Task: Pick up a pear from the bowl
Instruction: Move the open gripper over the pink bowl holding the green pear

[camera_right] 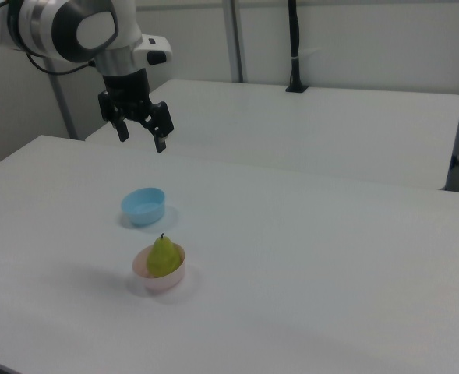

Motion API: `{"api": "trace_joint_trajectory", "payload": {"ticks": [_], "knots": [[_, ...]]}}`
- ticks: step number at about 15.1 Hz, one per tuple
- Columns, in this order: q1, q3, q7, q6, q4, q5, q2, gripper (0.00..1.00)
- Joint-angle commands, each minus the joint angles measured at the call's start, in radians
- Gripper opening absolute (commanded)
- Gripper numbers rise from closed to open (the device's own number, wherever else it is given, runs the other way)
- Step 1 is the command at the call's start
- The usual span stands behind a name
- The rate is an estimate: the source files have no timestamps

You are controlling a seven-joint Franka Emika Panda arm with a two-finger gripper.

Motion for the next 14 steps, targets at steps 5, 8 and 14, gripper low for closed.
{"api": "trace_joint_trajectory", "payload": {"ticks": [5,8,14], "knots": [[0.013,-0.012,-0.009,0.005,0.004,0.005,-0.004,1.0],[0.011,-0.01,-0.009,0.005,0.004,0.005,-0.004,1.0],[0.019,-0.002,-0.327,-0.001,-0.079,-0.093,-0.01,1.0]]}}
